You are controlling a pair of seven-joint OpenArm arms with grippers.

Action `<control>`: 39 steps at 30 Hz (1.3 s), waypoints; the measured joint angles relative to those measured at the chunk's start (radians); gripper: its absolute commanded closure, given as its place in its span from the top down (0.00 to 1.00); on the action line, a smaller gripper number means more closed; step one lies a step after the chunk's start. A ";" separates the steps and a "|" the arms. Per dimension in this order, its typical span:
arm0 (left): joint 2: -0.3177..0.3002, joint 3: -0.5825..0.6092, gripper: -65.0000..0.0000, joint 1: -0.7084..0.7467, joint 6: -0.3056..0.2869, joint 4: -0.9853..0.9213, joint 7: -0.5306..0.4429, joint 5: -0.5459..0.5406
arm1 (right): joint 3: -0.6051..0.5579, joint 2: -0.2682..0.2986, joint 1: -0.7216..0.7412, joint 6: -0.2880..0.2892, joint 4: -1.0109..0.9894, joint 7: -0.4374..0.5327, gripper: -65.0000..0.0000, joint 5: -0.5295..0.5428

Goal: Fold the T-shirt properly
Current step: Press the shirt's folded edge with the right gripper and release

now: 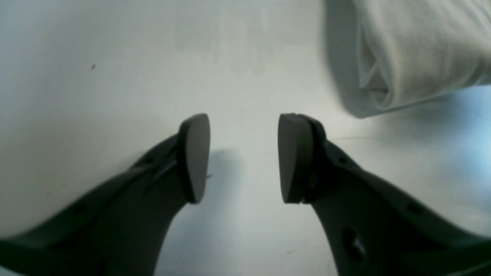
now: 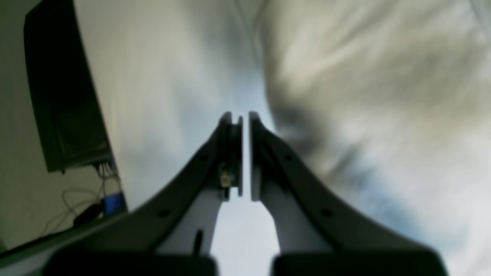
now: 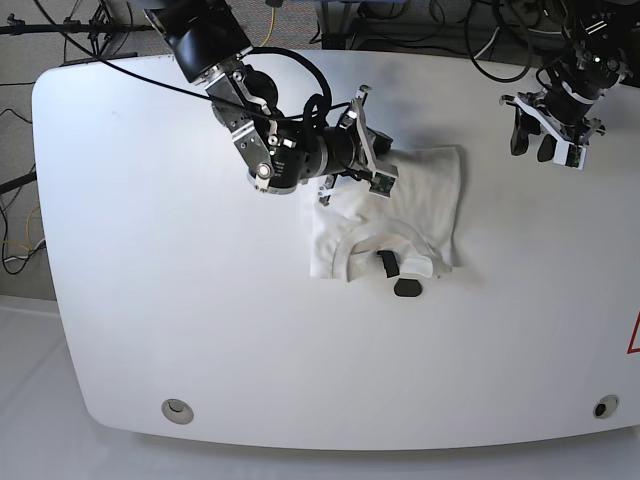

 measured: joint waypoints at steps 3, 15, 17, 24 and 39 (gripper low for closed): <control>0.001 -0.002 0.41 0.000 0.000 0.000 0.000 0.000 | 0.000 -0.002 0.024 0.000 -0.031 0.014 0.00 -0.001; 0.002 -0.035 0.41 0.000 0.000 0.000 0.000 0.000 | 0.004 -0.057 0.113 0.000 -0.178 0.080 0.00 -0.003; 0.002 -0.041 0.41 0.000 0.000 0.000 0.000 0.000 | 0.004 -0.063 0.124 0.000 -0.201 0.101 0.00 -0.001; -0.002 -0.064 0.41 0.000 0.001 0.000 0.001 0.003 | 0.005 -0.079 0.167 0.000 -0.286 0.140 0.00 -0.003; 0.000 -0.064 0.41 0.011 0.000 0.000 0.000 0.000 | 0.004 -0.086 0.283 0.000 -0.396 0.157 0.00 -0.004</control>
